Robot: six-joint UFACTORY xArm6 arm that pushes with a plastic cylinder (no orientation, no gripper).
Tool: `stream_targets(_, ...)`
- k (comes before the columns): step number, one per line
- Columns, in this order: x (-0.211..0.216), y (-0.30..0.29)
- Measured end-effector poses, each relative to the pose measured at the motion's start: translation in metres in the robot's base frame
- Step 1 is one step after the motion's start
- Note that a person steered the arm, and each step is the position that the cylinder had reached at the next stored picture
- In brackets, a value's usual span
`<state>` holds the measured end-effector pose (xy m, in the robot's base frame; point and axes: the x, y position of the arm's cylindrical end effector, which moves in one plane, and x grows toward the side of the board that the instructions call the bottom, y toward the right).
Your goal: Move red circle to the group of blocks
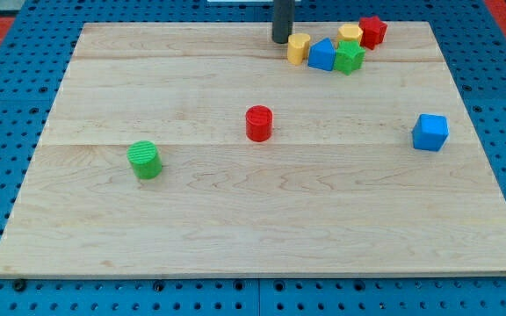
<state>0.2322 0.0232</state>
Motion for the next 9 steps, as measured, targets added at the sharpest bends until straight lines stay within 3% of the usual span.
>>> stream_targets(1,0.027,-0.025)
stream_targets(3,0.024,0.029)
stream_targets(4,0.027,0.026)
stream_targets(5,0.068,-0.049)
stream_targets(6,0.148,-0.122)
stream_targets(7,0.23,-0.137)
stream_targets(8,0.249,-0.132)
stream_targets(9,0.207,-0.081)
